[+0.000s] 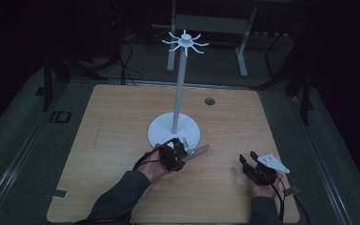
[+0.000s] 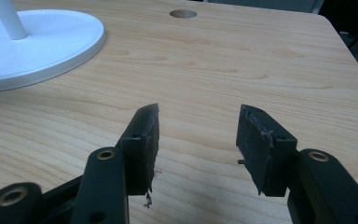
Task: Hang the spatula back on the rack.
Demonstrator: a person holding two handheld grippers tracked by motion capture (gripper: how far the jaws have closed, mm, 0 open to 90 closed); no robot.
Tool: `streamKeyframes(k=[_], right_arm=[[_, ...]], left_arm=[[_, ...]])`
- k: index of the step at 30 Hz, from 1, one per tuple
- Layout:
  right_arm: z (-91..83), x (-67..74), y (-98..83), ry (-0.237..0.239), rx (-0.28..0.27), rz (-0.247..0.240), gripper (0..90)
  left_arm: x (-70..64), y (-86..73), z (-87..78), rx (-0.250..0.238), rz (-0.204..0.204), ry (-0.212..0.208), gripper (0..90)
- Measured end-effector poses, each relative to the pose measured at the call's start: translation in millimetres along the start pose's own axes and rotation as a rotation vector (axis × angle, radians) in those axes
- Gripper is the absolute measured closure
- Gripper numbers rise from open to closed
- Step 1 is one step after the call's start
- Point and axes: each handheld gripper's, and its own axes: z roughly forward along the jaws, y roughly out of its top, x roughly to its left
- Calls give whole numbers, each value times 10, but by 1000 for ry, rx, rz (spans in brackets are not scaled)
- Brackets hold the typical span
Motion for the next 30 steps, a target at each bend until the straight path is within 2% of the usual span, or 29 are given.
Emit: streamKeyframes(k=[6,9,12,18,25,30], right_arm=[[0,-1,-1,0,-1,0,487],[0,0,0,0,-1,2,487],[0,0,0,-1,-1,2,487],[-1,-1,0,-1,-1,1,487],[0,-1,0,-2,-2,3,487],[0,-1,0,-2,-2,2,487]], left_arm=[[11,46,-91,-78,-55,43,756],[11,69,-123,-95,-72,54,756],[13,110,-193,-135,-93,91,756],[58,156,-307,-205,-157,136,756],[90,198,-410,-252,-188,153,755],[70,218,-451,-295,-189,157,755]])
